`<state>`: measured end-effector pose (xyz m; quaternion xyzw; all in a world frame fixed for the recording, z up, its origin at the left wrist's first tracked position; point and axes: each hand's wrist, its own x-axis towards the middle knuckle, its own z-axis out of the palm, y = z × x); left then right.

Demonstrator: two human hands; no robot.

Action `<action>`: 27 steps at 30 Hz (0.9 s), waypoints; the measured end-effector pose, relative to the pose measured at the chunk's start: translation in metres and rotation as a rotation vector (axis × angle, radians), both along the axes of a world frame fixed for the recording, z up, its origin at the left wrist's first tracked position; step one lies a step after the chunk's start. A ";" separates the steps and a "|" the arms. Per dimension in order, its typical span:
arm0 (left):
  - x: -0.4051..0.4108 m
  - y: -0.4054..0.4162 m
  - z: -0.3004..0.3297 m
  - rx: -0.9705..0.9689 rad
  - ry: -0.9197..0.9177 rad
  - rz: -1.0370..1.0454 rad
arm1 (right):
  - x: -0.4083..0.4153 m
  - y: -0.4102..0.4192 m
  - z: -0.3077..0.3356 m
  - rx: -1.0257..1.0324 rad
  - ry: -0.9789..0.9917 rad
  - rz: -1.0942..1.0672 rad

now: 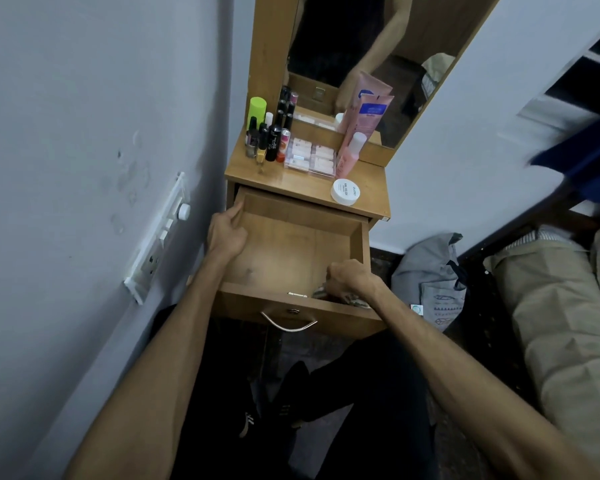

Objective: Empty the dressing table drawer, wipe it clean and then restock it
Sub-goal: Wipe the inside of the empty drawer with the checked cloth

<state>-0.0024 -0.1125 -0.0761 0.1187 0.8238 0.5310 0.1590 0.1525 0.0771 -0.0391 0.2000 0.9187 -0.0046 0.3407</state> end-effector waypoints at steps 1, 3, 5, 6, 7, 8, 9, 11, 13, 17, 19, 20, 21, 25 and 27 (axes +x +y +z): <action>-0.002 -0.002 0.000 0.019 -0.032 0.004 | -0.004 -0.006 0.000 -0.040 -0.012 -0.029; -0.006 -0.004 -0.001 0.057 -0.086 0.003 | -0.012 -0.016 0.001 -0.116 -0.005 -0.070; -0.008 -0.005 -0.004 0.094 -0.134 -0.004 | -0.023 -0.030 0.002 -0.277 0.026 -0.153; -0.008 -0.005 -0.005 0.112 -0.161 -0.003 | -0.032 -0.040 0.002 -0.380 0.062 -0.202; -0.008 -0.005 -0.005 0.127 -0.183 -0.002 | -0.044 -0.053 0.001 -0.462 0.119 -0.234; -0.007 -0.004 -0.004 0.139 -0.198 0.001 | -0.056 -0.068 0.001 -0.521 0.178 -0.262; -0.007 -0.004 -0.003 0.146 -0.207 0.005 | -0.068 -0.083 -0.001 -0.580 0.232 -0.287; -0.009 -0.004 -0.003 0.154 -0.233 -0.002 | -0.085 -0.107 -0.008 -0.706 0.309 -0.401; -0.014 -0.009 -0.003 0.173 -0.273 -0.020 | -0.089 -0.107 -0.014 -0.838 0.316 -0.619; -0.025 -0.012 -0.012 0.193 -0.278 -0.021 | -0.072 -0.073 -0.014 -1.021 0.588 -1.040; -0.031 -0.011 -0.014 0.221 -0.246 0.063 | -0.077 -0.063 -0.010 -0.842 0.880 -0.845; -0.033 -0.010 -0.015 0.243 -0.211 0.113 | -0.083 -0.061 -0.006 -0.757 1.003 -0.691; -0.035 -0.010 -0.015 0.265 -0.166 0.149 | -0.091 -0.062 -0.003 -0.679 1.099 -0.530; -0.048 -0.008 -0.005 0.329 0.037 0.068 | -0.133 -0.068 -0.001 -0.307 1.259 0.066; -0.054 -0.007 0.000 0.304 0.133 0.035 | -0.151 -0.073 -0.009 -0.158 1.150 0.293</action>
